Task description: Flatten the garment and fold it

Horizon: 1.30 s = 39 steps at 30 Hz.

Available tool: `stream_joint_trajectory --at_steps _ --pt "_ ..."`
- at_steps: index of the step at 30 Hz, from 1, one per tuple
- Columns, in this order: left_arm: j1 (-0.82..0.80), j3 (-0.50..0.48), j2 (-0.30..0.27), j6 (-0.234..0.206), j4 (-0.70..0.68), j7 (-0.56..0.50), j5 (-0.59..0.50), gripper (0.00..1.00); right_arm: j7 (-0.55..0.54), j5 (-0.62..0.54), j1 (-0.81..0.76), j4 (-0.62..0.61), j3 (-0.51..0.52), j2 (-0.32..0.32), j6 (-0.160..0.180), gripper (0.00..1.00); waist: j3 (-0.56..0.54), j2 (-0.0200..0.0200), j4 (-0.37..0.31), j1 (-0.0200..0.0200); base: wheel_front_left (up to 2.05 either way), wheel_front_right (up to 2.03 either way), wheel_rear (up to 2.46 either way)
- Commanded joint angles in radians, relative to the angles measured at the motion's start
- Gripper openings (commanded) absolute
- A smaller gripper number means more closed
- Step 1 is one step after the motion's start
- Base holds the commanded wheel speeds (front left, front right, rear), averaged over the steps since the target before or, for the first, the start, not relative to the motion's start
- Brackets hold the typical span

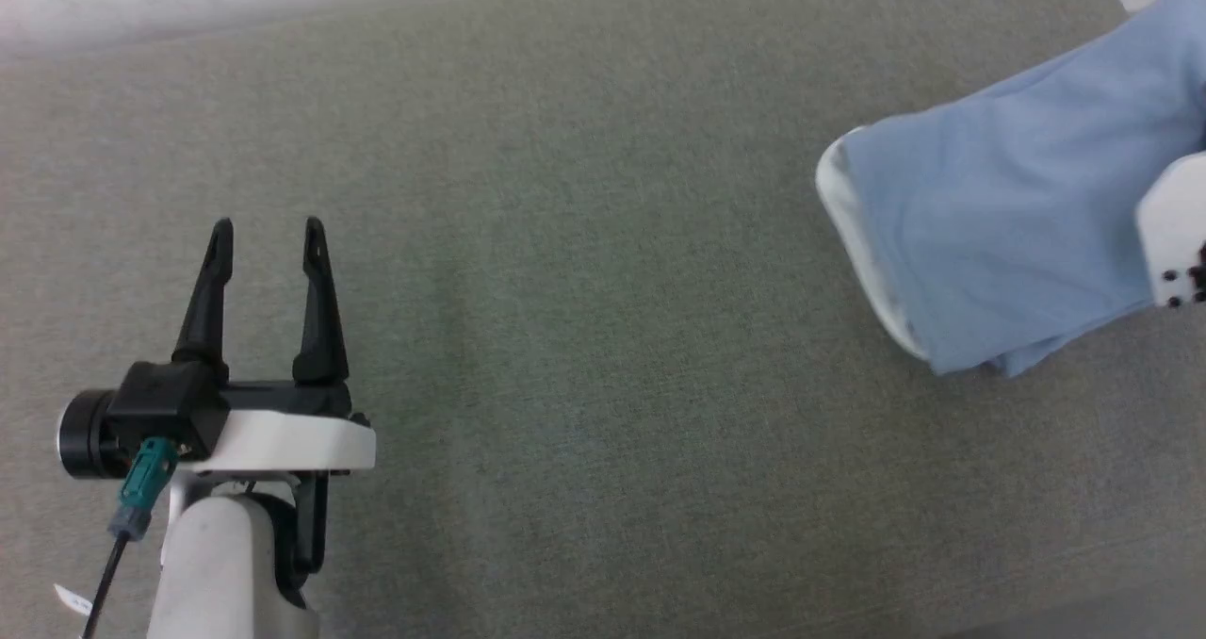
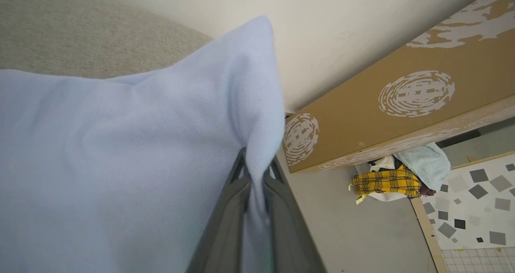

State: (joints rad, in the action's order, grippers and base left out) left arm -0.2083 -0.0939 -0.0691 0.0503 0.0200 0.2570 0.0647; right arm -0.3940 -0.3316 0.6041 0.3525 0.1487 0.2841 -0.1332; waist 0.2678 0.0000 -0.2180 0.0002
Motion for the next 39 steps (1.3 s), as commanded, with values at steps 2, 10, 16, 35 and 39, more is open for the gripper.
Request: stream_joint_trajectory --at_steps 2,10,16,35,39 --pt "-0.028 0.005 -0.014 -0.001 -0.009 0.005 -0.01 1.0 0.027 -0.036 0.043 0.024 0.051 -0.001 0.002 0.0 0.1 0.0 -0.065 -0.0002 0.0 0.0 0.0" --pt "-0.077 0.023 -0.033 0.004 -0.02 0.005 -0.022 1.0 0.106 -0.172 0.125 0.113 0.252 0.013 0.002 0.0 0.18 0.0 -0.04 -0.0002 0.0 0.0 0.0" --pt "-0.084 0.026 -0.043 0.0 -0.021 0.005 -0.024 1.0 0.165 -0.243 0.172 0.151 0.345 0.011 0.002 0.0 0.201 0.0 -0.008 -0.0002 0.0 0.0 0.0" --pt "0.028 0.046 0.0 -0.027 0.066 0.005 0.045 1.0 0.411 -0.097 0.066 0.21 0.365 -0.061 0.002 1.0 -0.087 0.0 0.121 -0.0002 0.0 0.0 0.0" --pt "0.061 0.063 0.007 -0.016 0.101 0.005 0.072 1.0 0.48 0.039 -0.026 0.133 0.281 -0.094 0.002 1.0 -0.159 0.0 0.162 -0.0002 0.0 0.0 0.0"
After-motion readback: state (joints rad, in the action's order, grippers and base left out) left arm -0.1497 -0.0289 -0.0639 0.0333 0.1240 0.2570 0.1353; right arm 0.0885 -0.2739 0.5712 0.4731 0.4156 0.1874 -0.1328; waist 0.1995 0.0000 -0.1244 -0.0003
